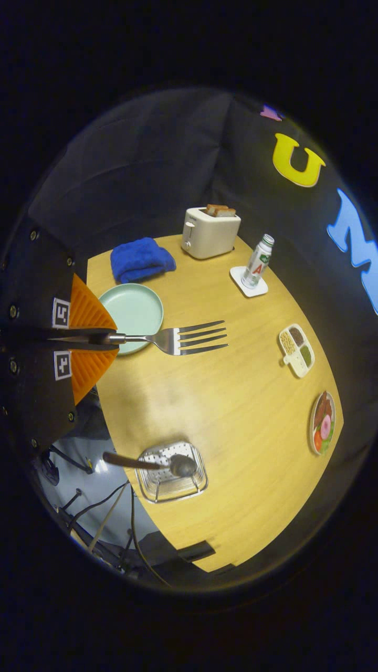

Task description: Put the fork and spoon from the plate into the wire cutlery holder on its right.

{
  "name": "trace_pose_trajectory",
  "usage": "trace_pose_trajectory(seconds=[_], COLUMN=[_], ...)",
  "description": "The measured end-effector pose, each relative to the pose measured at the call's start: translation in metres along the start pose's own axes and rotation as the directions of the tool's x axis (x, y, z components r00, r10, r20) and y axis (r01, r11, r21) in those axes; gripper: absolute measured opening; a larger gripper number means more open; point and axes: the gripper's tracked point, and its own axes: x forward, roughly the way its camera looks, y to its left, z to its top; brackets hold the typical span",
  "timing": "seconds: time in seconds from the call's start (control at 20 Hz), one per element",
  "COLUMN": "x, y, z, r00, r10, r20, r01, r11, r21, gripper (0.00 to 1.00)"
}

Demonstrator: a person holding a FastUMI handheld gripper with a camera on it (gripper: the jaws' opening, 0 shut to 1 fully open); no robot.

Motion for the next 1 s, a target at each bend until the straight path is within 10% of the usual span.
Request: trace_pose_trajectory(seconds=[0.5, 1.0], x=[-0.017, -0.001], y=[-0.107, -0.167], z=[-0.011, -0.011], r00=[0.977, 0.838], r10=[-0.126, -0.352], r20=[-0.172, -0.416], r01=[0.14, 0.317], r11=[0.988, 0.936], r21=[0.066, -0.153], gripper=[0.01, 0.01])
